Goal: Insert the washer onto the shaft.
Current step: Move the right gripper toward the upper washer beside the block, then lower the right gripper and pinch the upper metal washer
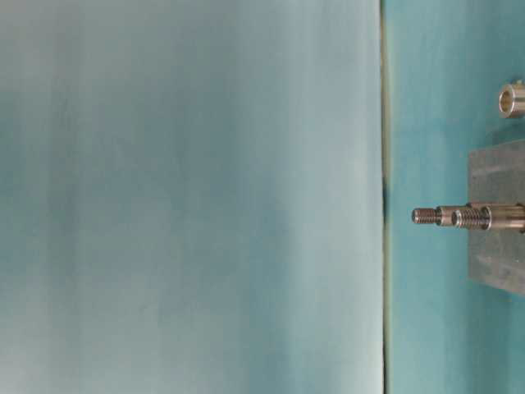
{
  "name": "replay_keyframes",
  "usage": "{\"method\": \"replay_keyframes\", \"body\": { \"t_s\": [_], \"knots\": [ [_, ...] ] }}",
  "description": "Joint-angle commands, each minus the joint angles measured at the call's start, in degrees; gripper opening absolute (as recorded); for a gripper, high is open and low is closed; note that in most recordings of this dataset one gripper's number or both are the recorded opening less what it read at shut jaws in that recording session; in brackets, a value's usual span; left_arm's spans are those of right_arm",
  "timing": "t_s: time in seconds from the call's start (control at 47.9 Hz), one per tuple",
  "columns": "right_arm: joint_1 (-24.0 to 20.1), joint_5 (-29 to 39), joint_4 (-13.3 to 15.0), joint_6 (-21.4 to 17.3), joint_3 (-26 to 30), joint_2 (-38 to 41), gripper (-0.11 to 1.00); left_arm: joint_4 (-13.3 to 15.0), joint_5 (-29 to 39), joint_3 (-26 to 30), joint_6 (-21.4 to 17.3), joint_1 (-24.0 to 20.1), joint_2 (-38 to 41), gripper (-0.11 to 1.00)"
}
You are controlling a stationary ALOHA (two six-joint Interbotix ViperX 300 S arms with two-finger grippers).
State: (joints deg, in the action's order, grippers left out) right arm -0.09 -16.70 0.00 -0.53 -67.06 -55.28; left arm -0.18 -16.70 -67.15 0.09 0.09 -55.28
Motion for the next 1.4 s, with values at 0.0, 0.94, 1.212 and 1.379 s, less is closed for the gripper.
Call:
{"method": "replay_keyframes", "body": {
  "t_s": [0.0,0.94,1.212,1.379],
  "knots": [
    [0.35,-0.26,-0.26,-0.18,0.35,0.18,0.01,-0.35,0.35,0.18,3.34,0.53,2.29,0.0],
    [9.58,28.56,-3.34,-3.78,8.0,23.47,0.01,-0.79,19.07,5.8,4.22,0.44,15.56,0.0],
    [11.07,28.39,-3.34,-3.52,13.27,34.37,0.01,-0.79,19.07,5.71,4.22,0.44,15.73,0.0],
    [11.07,29.62,-3.16,-2.64,18.28,42.36,0.01,-0.79,19.07,5.89,4.13,0.44,15.73,0.0]
  ]
}}
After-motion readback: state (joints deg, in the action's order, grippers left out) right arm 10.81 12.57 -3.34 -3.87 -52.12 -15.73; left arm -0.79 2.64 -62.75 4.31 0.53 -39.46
